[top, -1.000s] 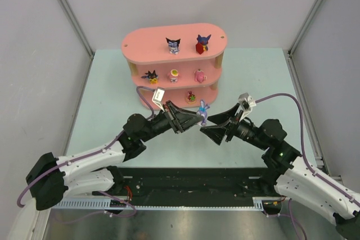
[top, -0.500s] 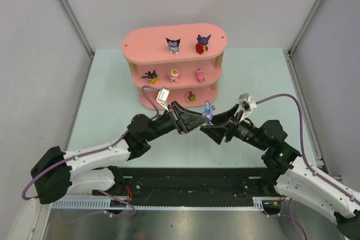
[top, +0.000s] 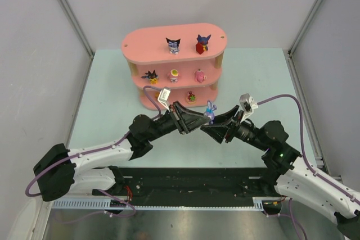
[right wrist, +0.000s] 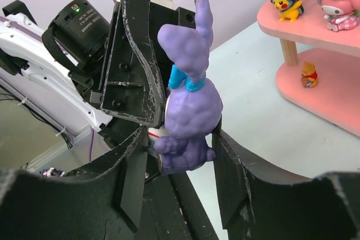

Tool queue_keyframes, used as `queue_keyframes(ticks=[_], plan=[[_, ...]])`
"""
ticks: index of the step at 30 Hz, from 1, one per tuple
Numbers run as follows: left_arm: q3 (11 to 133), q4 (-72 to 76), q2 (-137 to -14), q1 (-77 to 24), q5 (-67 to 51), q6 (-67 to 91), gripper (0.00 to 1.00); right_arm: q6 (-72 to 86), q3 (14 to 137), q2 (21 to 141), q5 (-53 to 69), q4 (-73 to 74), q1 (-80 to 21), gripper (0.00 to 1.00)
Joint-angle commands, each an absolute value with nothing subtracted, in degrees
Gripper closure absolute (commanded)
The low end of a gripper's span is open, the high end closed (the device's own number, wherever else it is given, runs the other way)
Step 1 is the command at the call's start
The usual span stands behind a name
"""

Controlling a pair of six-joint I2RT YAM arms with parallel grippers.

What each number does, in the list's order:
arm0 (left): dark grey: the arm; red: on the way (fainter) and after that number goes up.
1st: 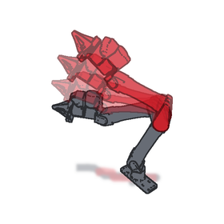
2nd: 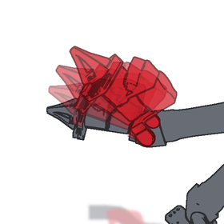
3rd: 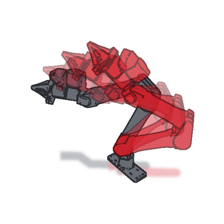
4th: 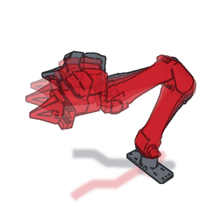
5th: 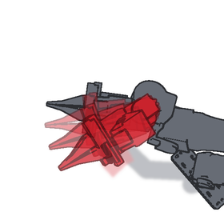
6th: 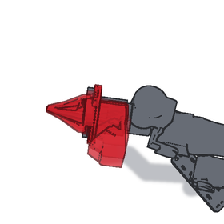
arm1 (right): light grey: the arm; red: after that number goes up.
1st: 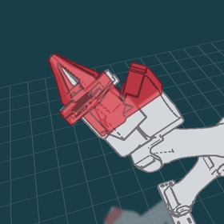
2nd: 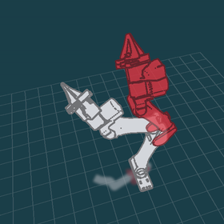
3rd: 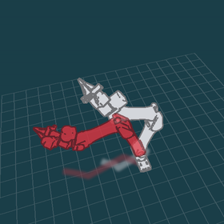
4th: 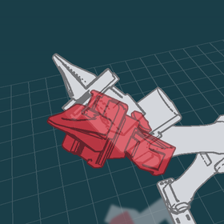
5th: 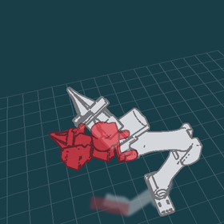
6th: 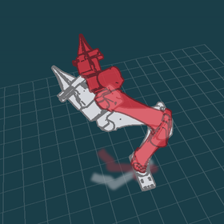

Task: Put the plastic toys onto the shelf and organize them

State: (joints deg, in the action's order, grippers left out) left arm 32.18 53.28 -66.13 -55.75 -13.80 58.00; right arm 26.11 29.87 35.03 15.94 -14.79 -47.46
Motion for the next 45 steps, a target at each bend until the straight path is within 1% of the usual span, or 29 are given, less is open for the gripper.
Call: queue_keyframes(ticks=[1, 3, 4, 6, 7, 8, 9, 14, 17, 18, 21, 27, 38, 45], plan=[[32.08, 58.62, -65.92, -56.69, -16.44, 59.33, 0.88, 25.4, 29.97, 34.45, 14.24, -15.38, -47.37, 1.0], [31.82, 58.62, -65.92, -56.78, -16.35, 59.24, 0.75, 25.23, 29.97, 34.02, 14.15, -15.03, -47.37, 1.0], [31.64, 58.71, -65.92, -56.69, -16.35, 59.24, 0.57, 25.05, 29.97, 33.93, 14.15, -15.03, -47.37, 1.0], [31.29, 58.62, -65.74, -56.69, -15.91, 59.33, 0.36, 24.87, 29.97, 33.84, 14.15, -14.77, -47.37, 1.0], [31.2, 58.45, -65.66, -56.69, -15.82, 59.24, 0.17, 24.79, 29.97, 33.49, 14.06, -14.68, -47.37, 1.0], [31.2, 58.1, -65.48, -56.69, -15.65, 59.06, 0.08, 24.79, 29.97, 33.23, 13.98, -14.33, -47.37, 1.0], [31.29, 57.31, -65.13, -56.69, -15.21, 58.8, 0.01, 24.79, 29.97, 33.05, 13.71, -14.15, -47.37, 1.0], [31.99, 55.03, -63.99, -56.69, -14.24, 57.31, 0.0, 24.17, 30.23, 31.12, 12.57, -11.52, -47.37, 1.0], [34.35, 48.01, -61.97, -56.78, -12.75, 53.63, 0.0, 24.0, 30.58, 30.33, 12.22, -9.94, -47.37, 1.0], [34.97, 43.2, -61.44, -56.69, -12.05, 51.0, 0.0, 23.73, 30.93, 30.24, 12.3, -9.24, -47.37, 1.0], [36.56, 36.59, -59.51, -56.69, -8.18, 47.04, 0.0, 23.2, 32.08, 29.62, 12.13, -6.33, -47.37, 1.0], [40.25, 28.23, -59.33, -56.69, -5.8, 42.9, 0.0, 22.94, 32.34, 28.13, 10.9, -4.13, -47.37, 1.0], [40.69, 20.58, -56.69, -56.69, -0.18, 38.85, 0.0, 22.94, 32.69, 28.3, 11.78, -4.31, -47.37, 1.0], [40.69, 18.81, -55.99, -56.69, 2.46, 38.06, 0.0, 22.68, 32.78, 28.56, 12.13, -4.57, -47.37, 1.0]])
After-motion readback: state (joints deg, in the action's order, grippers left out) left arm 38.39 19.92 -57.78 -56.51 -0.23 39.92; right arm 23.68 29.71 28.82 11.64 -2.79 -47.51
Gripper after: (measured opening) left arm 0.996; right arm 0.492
